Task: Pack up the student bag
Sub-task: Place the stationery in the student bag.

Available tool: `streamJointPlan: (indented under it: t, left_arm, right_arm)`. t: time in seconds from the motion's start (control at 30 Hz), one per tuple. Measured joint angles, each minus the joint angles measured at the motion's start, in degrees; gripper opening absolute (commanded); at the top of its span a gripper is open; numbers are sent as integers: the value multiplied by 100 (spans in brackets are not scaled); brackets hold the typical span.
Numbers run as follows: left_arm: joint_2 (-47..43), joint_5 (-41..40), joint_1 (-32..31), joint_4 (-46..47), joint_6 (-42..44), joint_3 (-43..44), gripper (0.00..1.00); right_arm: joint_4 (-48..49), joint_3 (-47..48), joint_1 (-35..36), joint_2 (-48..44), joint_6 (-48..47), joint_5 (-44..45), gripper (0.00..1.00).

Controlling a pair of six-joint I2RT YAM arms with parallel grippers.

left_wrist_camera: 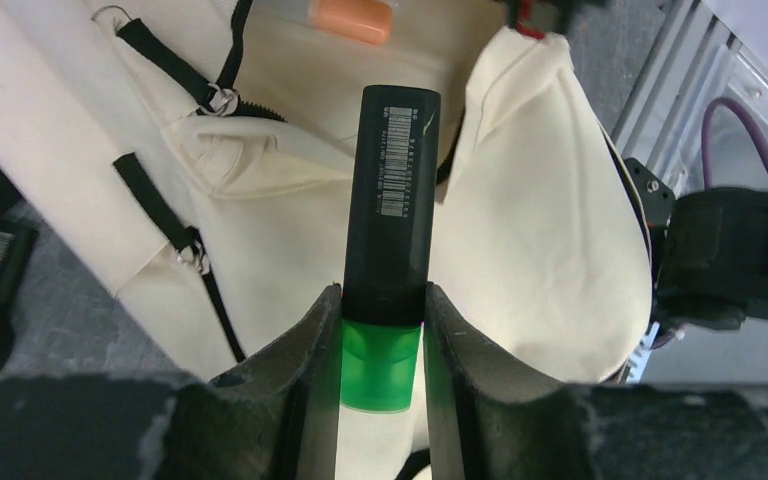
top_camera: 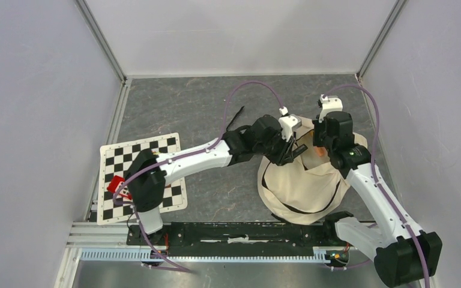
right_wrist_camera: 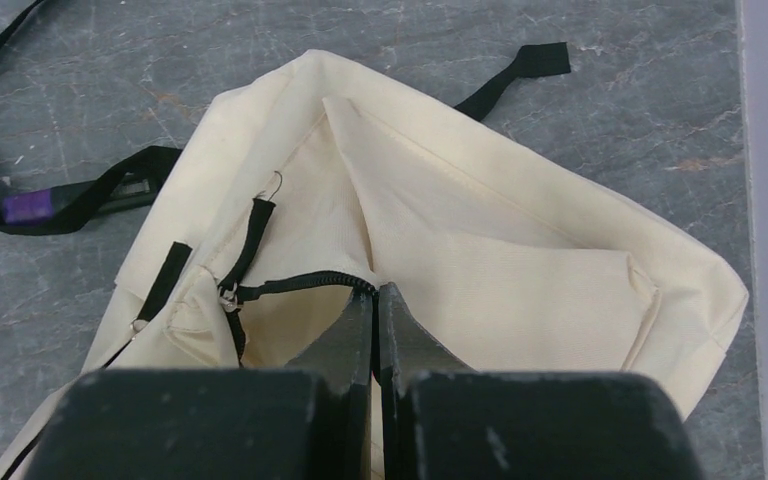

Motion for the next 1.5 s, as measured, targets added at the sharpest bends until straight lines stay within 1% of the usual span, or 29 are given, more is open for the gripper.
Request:
streamJointPlan:
  t: [0.1,0.27,0.33,0.47,0.67,0.93,1.3,1.4,1.5]
  left_arm:
    - [503,7,2,-131,-295,470,13]
    - [1113,-2,2,-151,-791,898,13]
    - [1419,-4,2,-199,-1021,1224,13]
    - [1784,-96,2,-92,-1486,1567,14]
    - [1978,-520,-15,363,-2092,1567,14]
    - [2135,-1130,-37,1174,-2614,1491,15]
    - [2192,-1394,-81,1506,-3014,1491,19]
    - [2308,-1414,-90,1626,-3014,1491,24]
    - [2461,-1412,-101,1685,-3010,1519,41]
  right_arm:
    - [-52,15,0,-42,61,-120,0]
    - [-144,15,-2,-208,164,-278,0]
    - [-170,15,-2,-251,199,-341,0]
    - [-199,9,-4,-308,269,-411,0]
    - [-205,-85,-4,-424,321,-494,0]
    - [-155,-225,-4,-444,400,-531,0]
    - [-50,-260,-33,-492,404,-474,0]
    - [-52,-262,-37,-492,400,-472,0]
    - [-72,-267,-37,-492,402,-496,0]
